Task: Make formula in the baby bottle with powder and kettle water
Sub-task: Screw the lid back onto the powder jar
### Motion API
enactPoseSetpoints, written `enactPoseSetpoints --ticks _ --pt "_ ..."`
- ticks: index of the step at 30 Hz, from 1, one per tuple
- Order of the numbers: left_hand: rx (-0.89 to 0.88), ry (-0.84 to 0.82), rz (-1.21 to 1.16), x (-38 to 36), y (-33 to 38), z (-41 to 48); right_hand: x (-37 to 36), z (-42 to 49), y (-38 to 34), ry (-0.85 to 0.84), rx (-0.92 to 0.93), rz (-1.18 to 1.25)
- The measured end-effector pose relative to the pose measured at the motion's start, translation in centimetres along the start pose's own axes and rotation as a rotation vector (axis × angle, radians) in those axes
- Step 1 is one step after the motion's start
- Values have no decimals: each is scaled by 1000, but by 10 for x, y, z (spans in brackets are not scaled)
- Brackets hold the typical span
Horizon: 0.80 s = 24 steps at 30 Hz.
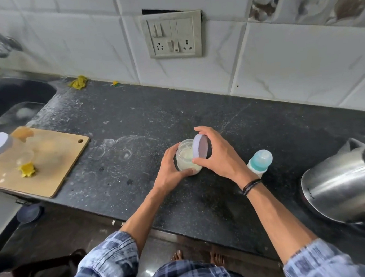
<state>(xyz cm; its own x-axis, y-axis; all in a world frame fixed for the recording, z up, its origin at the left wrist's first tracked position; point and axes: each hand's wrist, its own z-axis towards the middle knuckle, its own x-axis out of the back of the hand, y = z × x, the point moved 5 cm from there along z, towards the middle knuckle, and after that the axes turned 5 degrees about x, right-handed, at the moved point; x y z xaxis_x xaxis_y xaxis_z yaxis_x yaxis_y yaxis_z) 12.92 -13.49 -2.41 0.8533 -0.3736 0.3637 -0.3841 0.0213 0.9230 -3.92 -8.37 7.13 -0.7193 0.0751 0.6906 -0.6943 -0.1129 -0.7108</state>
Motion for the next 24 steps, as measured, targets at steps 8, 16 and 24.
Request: enactPoseSetpoints --ticks 8,16,24 --pt "24 24 8 -1 4 -4 -12 23 -4 -138 -29 -126" --pt "17 15 4 -3 0 1 -24 38 -12 -227 7 -290" --pt "38 -12 -38 -7 -2 5 -26 38 -16 -217 0 -392"
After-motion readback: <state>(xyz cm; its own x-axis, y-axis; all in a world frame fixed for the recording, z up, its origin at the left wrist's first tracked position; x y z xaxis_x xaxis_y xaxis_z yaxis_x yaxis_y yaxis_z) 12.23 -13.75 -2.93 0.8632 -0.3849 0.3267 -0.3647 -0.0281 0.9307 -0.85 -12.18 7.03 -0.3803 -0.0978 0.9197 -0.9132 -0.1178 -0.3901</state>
